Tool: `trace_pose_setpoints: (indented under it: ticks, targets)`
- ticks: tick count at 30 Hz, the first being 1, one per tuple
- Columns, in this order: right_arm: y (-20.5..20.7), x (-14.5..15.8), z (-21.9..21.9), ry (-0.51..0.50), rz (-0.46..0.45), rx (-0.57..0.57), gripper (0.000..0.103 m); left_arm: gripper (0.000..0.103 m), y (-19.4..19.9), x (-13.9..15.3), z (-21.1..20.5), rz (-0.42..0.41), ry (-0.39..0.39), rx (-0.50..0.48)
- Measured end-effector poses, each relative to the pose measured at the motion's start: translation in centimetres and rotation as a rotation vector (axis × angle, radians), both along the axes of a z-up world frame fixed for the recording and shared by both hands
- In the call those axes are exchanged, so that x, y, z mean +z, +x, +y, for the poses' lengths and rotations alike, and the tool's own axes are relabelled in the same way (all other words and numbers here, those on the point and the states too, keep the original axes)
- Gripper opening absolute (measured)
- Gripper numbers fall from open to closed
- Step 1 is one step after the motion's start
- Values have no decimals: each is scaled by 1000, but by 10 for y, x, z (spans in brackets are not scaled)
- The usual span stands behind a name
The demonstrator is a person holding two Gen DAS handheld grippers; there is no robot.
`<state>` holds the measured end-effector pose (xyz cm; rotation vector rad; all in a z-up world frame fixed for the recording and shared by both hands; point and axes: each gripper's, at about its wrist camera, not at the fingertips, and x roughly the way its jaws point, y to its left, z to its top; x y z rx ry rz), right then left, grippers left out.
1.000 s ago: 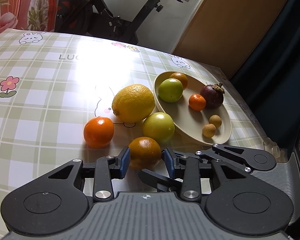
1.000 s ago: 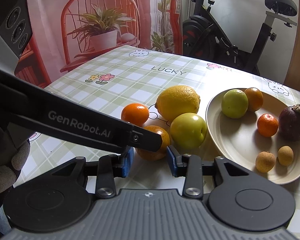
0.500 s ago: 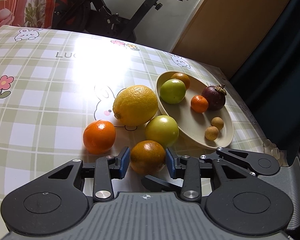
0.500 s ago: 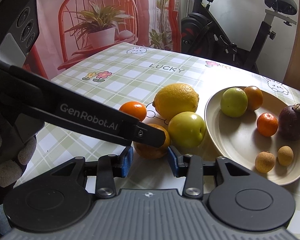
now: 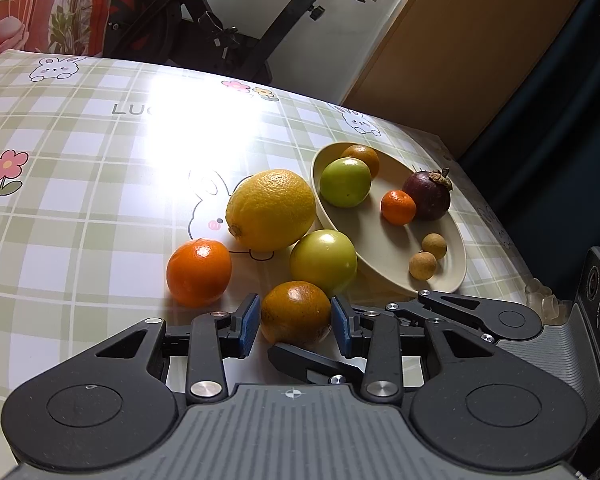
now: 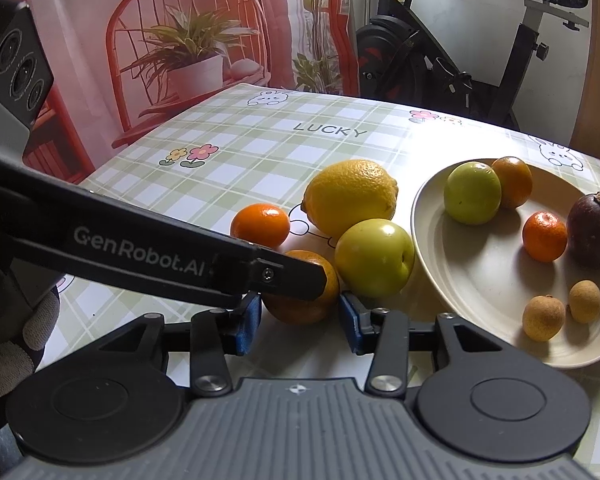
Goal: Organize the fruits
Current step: 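Lift the dark orange off the table with the left tool, then carry the dark orange with the left tool over the plate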
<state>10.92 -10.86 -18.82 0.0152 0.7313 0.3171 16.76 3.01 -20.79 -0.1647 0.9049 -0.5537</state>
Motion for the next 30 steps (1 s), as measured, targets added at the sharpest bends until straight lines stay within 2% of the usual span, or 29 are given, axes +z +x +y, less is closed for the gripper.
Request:
trace_pose_setpoints:
  ticks: [16,30]
  targets:
    - [-14,32,-13,27,-124,-20,45,40,-13,42,-15,-117,33,-19]
    - [-4,60,-46,28,-204,-77,45,41,5,76,-55,-208,67,-75]
